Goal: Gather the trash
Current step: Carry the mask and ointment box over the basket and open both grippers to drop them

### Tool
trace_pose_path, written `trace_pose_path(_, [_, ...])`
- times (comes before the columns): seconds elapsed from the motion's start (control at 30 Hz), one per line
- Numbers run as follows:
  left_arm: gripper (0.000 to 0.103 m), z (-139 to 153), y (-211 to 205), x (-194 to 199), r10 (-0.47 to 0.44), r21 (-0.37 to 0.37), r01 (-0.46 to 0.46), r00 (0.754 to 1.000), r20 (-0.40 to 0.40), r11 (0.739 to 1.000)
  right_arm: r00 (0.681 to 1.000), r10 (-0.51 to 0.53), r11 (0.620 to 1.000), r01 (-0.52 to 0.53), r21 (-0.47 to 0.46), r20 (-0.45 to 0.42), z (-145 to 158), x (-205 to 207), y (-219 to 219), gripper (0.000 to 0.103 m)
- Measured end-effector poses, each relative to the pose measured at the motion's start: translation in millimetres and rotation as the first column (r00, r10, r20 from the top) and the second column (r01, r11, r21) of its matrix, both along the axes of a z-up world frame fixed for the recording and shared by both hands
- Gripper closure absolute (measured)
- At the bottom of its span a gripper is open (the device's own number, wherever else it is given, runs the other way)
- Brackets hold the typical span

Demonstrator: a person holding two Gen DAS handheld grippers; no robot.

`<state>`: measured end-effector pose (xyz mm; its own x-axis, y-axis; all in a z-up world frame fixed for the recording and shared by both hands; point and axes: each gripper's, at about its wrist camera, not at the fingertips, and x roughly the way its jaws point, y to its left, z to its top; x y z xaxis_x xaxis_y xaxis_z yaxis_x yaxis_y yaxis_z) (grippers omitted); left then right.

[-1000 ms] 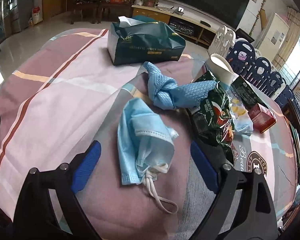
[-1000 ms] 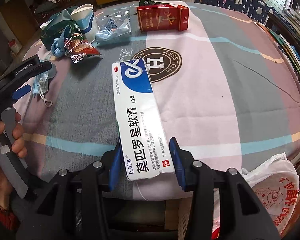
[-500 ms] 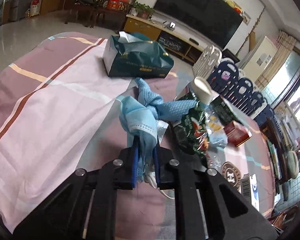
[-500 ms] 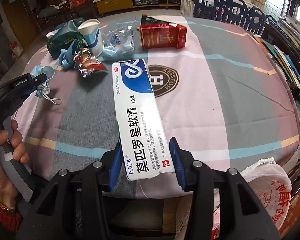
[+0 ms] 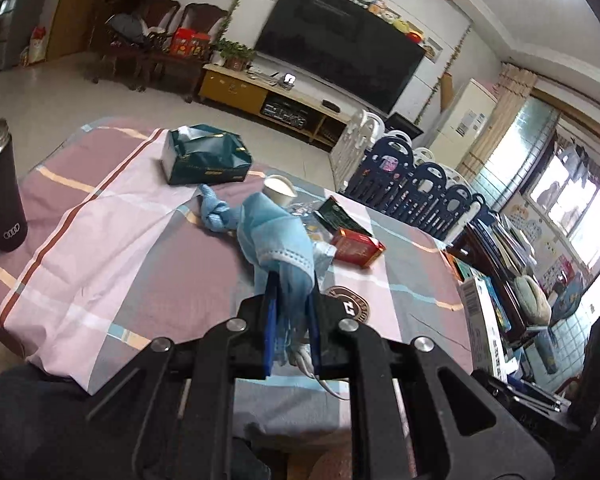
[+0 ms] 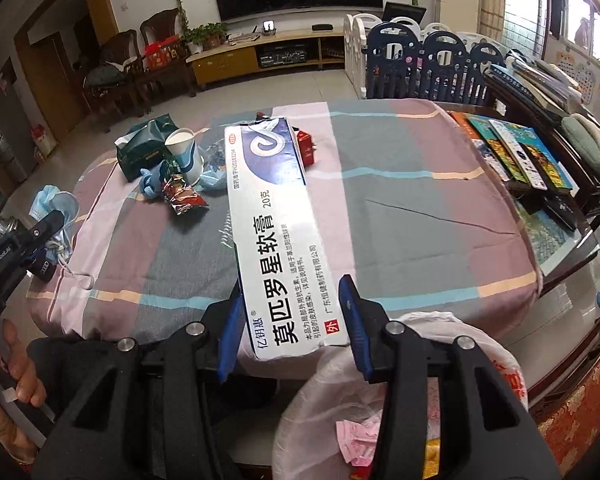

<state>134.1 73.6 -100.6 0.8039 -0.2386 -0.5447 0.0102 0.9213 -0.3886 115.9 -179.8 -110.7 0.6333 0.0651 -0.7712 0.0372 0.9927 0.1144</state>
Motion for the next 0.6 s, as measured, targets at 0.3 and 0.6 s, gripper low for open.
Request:
trace_pose_path(0.3, [0.089,41,-110,-72,-0.296,0.119,0.286,0.952,0.082,0.951,0.992,-0.123,0.990,0.120,-0.077,-0.038,9,-78,-77,0.057])
trace_pose_path(0.6, [0.089,63,-146,-108,-0.363,0.203,0.333,0.922,0.132,0.921,0.959,-0.157,0.986,0.138,-0.096,-0.234,-59,-115,-101,0.057])
